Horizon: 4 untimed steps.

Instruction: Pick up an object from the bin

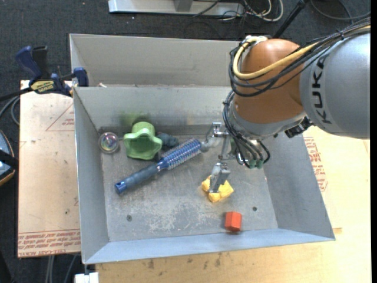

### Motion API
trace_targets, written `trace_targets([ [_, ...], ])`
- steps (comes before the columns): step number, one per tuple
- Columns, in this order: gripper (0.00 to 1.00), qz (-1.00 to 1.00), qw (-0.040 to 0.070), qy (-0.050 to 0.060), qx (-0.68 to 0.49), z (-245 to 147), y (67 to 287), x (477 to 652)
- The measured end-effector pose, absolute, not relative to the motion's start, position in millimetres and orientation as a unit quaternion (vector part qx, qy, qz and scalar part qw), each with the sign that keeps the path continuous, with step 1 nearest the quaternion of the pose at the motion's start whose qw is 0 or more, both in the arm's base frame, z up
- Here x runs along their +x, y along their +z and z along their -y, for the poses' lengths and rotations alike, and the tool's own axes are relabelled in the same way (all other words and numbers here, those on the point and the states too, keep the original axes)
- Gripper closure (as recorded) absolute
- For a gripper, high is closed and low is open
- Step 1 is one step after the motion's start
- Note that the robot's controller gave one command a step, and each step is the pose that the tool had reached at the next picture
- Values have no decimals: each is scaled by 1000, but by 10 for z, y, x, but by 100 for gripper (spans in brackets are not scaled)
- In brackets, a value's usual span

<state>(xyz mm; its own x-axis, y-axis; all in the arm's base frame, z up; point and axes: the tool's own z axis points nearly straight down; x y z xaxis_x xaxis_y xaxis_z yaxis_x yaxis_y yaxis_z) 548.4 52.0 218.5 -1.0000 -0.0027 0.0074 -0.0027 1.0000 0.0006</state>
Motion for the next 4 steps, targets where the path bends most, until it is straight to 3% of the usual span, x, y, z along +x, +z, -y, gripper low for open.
trace_targets([
  [1,0,989,0,-1,147,-1179,1148,6168],
  [2,0,974,-3,-2,227,-1066,758,6442],
  [3,100,974,-9,-1,226,-1063,792,6473],
  [4,0,974,-8,-1,226,-1060,772,6462],
])
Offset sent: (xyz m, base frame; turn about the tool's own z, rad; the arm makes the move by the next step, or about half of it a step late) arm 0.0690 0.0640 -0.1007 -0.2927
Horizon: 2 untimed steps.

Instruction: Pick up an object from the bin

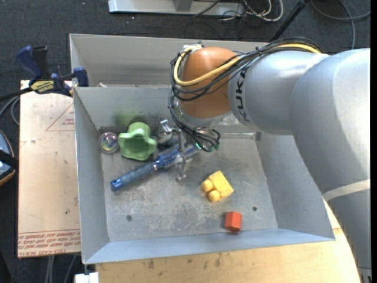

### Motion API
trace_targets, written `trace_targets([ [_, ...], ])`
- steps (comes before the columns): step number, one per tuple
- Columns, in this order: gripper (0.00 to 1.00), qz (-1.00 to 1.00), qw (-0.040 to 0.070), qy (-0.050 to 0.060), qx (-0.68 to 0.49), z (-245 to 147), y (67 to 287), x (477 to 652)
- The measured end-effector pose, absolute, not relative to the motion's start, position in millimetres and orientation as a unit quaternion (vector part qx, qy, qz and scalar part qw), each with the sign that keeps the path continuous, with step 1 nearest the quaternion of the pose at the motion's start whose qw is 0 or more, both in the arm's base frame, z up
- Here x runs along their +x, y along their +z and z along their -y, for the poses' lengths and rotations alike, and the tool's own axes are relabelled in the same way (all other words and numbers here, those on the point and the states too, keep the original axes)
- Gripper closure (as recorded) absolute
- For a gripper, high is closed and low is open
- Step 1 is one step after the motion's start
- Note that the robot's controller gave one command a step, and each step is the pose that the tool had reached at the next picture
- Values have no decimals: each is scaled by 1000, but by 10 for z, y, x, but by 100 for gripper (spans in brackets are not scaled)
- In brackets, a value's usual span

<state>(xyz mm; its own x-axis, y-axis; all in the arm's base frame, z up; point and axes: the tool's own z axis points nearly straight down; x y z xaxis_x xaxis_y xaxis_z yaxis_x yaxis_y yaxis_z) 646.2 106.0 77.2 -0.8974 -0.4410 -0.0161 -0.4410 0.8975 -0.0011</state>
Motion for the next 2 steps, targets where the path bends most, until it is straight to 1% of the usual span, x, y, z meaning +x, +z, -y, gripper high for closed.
trace_targets([
  [1,100,-974,10,1,-226,-1062,794,6478],
  [2,100,-971,5,0,-238,-1095,2174,6122],
])
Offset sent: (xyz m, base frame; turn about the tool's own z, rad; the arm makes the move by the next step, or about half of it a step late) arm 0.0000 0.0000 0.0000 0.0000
